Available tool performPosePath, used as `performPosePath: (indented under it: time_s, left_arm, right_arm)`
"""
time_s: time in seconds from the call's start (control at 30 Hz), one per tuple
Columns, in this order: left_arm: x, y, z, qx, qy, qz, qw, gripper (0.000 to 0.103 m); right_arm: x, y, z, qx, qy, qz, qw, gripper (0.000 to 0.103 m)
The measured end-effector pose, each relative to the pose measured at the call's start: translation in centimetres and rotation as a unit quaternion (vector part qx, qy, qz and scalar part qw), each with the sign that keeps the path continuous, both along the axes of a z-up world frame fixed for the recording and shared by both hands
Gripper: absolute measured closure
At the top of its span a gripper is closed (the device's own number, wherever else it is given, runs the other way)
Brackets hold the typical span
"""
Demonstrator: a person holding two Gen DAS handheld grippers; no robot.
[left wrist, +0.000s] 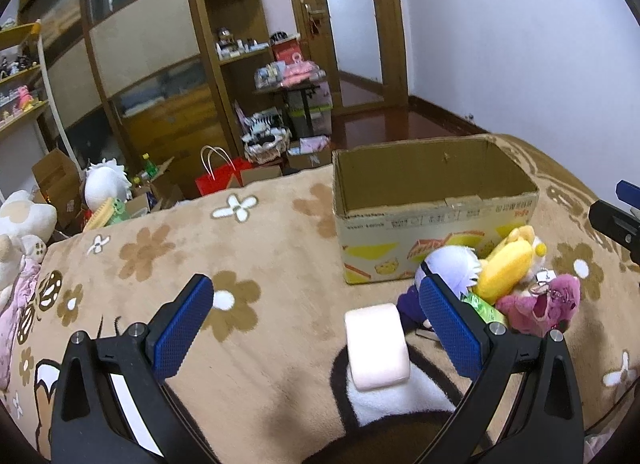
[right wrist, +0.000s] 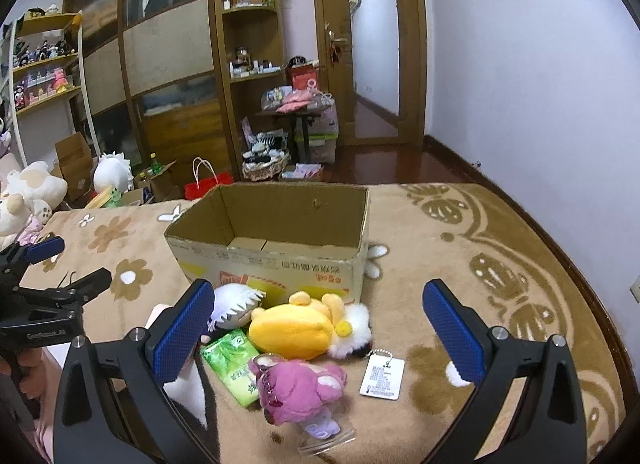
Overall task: Organize soft objects
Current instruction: 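Close the left tool on the white roll plush while the right tool grasps the pink bear plush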
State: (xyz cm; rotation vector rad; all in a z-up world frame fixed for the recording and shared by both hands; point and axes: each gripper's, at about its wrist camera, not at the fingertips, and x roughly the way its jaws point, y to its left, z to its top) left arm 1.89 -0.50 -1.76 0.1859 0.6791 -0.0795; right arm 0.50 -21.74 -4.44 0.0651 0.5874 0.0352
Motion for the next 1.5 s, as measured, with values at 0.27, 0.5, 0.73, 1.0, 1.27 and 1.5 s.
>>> performPosePath:
  time_s: [0.27,0.5,0.73,1.0,1.27,1.5]
  left_arm:
    - [2.0,-1.2,-1.6,0.013,0.049,-0.007,0.9987,0.001]
    - [4.6,-1.3,-3.3,-0.004,0.095,0.001,0.9955,0.001]
    - [6.5,-1.4,-5.2,-0.019,0.145,0.002,0.9893,0.001]
    - [7.7,-1.7,-7.8,-0.029,0.193,0.0,0.9807,0.001]
    - [8.3,-1.7,-9.8,-0.03,0.233,-0.002,0.9719,0.001]
    - [8.3,-2.1,-10.7,-0.038,0.261,-0.011,0.9645,0.027]
  right_arm:
    - [1.0,0.7,-0.9,0.002,0.036,0.022,0.999,0.0]
    - [1.8,2.0,-2.5,-0.015,0.074,0.049,0.996,0.0]
    - [2.8,3.3,-4.3,-0.03,0.108,0.071,0.991,0.0]
    - [3.8,2.9,-5.9,-0.022,0.142,0.071,0.987,0.0]
    - [4.9,2.3,-7.6,-0.012,0.186,0.062,0.981,0.015]
    - [5.0,2.5,-8.3,-0.015,0.201,0.065,0.977,0.032]
